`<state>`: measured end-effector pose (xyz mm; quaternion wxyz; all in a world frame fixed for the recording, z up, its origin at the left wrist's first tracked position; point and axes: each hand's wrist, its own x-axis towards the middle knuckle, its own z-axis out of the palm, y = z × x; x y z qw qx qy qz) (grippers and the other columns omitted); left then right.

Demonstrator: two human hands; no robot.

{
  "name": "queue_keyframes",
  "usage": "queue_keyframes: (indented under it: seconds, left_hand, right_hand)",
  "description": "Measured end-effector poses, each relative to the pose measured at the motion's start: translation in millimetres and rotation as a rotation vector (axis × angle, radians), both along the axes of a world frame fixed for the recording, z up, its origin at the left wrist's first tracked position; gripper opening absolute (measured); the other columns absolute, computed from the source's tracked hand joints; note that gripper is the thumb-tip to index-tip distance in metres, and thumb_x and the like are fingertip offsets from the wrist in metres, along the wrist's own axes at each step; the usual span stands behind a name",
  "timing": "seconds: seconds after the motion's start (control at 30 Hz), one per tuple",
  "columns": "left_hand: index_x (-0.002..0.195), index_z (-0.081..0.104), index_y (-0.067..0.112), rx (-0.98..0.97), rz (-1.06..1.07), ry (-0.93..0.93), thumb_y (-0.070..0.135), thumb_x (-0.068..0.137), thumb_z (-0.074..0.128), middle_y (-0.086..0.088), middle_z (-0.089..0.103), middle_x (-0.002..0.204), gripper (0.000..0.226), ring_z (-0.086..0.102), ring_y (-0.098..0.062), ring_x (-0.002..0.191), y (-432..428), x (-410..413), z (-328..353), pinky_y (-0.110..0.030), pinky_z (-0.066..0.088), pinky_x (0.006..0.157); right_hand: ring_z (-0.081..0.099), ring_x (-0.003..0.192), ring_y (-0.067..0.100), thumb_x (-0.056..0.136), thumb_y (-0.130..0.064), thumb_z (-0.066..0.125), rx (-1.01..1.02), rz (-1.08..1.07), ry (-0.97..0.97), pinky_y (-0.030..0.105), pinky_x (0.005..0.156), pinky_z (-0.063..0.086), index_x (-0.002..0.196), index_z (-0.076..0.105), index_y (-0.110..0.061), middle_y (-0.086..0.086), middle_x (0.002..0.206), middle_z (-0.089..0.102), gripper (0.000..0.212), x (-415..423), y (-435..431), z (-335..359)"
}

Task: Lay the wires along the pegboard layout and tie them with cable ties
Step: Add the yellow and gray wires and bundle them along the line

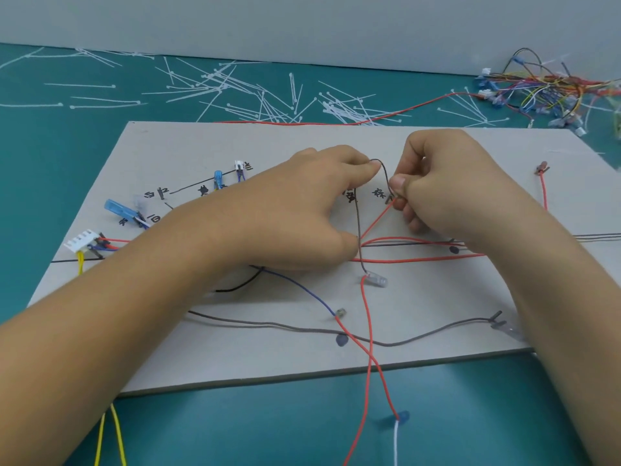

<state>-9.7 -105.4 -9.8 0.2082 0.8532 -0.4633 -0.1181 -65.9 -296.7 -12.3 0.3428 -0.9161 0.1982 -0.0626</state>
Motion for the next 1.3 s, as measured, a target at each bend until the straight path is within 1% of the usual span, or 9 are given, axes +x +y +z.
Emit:
queue_keyframes:
  seconds: [0.17,0.33,0.5,0.7,0.83,0.97,1.07,1.17,1.3]
  left_hand:
    - [0.160,0.037,0.030,0.018,0.022,-0.043,0.039,0.084,0.073,0.020,0.041,0.154,0.085,0.039,-0.007,0.108,1,1,0,-0.019,0.030,0.094]
    - [0.145,0.058,0.035,-0.032,0.106,-0.055,0.047,0.076,0.080,0.024,0.055,0.138,0.073,0.039,0.004,0.104,7,2,5,-0.019,0.032,0.091]
    - [0.147,0.055,0.036,-0.006,0.106,-0.057,0.057,0.076,0.078,0.027,0.052,0.142,0.078,0.041,-0.001,0.114,8,-2,10,-0.048,0.036,0.114]
    - [0.152,0.046,0.039,-0.037,0.091,0.007,0.062,0.070,0.061,0.028,0.043,0.152,0.086,0.036,-0.004,0.141,11,-6,12,-0.049,0.031,0.120]
    - [0.140,0.060,0.038,-0.010,0.094,-0.029,0.065,0.073,0.063,0.022,0.053,0.139,0.072,0.044,-0.010,0.132,12,-4,11,-0.052,0.036,0.114]
    - [0.102,0.075,0.039,-0.148,0.069,-0.036,0.049,0.087,0.076,0.015,0.060,0.116,0.019,0.051,-0.013,0.118,14,-1,7,-0.050,0.041,0.106]
    - [0.091,0.078,0.034,-0.220,0.055,-0.060,0.033,0.088,0.077,0.010,0.061,0.100,0.003,0.056,-0.011,0.101,18,3,7,-0.028,0.045,0.091]
    - [0.084,0.080,0.030,-0.230,0.038,-0.031,0.022,0.084,0.081,0.014,0.066,0.083,0.008,0.061,-0.007,0.084,27,4,12,-0.009,0.038,0.067]
    - [0.082,0.082,0.031,-0.208,-0.009,0.052,0.019,0.083,0.081,0.015,0.072,0.082,0.012,0.064,-0.002,0.079,31,-1,15,-0.024,0.047,0.068]
  right_hand:
    - [0.069,0.045,0.024,0.090,-0.017,0.064,-0.007,-0.011,-0.029,0.052,0.059,0.064,0.077,0.061,-0.026,0.000,0.056,0.070,0.016,1,-1,-3]
    - [0.070,0.045,0.023,0.095,-0.012,0.068,0.009,0.002,-0.027,0.036,0.050,0.060,0.075,0.063,-0.017,0.003,0.055,0.069,0.021,-1,-1,0]
    - [0.069,0.048,0.015,0.093,-0.015,0.069,-0.095,0.012,-0.053,0.035,0.051,0.060,0.076,0.064,-0.019,0.001,0.057,0.070,0.018,-4,2,1]
    - [0.048,0.064,0.005,0.092,-0.016,0.065,-0.295,0.051,-0.034,0.025,0.052,0.030,0.077,0.057,-0.017,-0.007,0.068,0.056,0.016,-2,4,-1]
    - [0.054,0.071,0.012,0.092,-0.019,0.066,-0.296,0.098,-0.005,0.026,0.057,0.035,0.078,0.059,-0.018,-0.003,0.074,0.061,0.015,4,2,-2]
    - [0.053,0.049,0.005,0.092,-0.028,0.072,-0.178,0.159,0.024,0.025,0.055,0.036,0.078,0.066,-0.024,-0.004,0.064,0.066,0.016,5,-9,2]
    - [0.051,0.041,0.001,0.090,-0.035,0.076,-0.166,0.163,0.038,0.023,0.052,0.040,0.077,0.071,-0.024,-0.010,0.059,0.067,0.017,7,-16,3]
    - [0.052,0.039,0.002,0.086,-0.036,0.080,-0.130,0.155,0.024,0.022,0.049,0.043,0.076,0.072,-0.022,-0.013,0.054,0.065,0.019,7,-17,4]
    - [0.051,0.044,0.001,0.085,-0.036,0.081,-0.136,0.145,-0.009,0.024,0.054,0.042,0.074,0.072,-0.023,-0.013,0.053,0.062,0.019,4,-17,2]
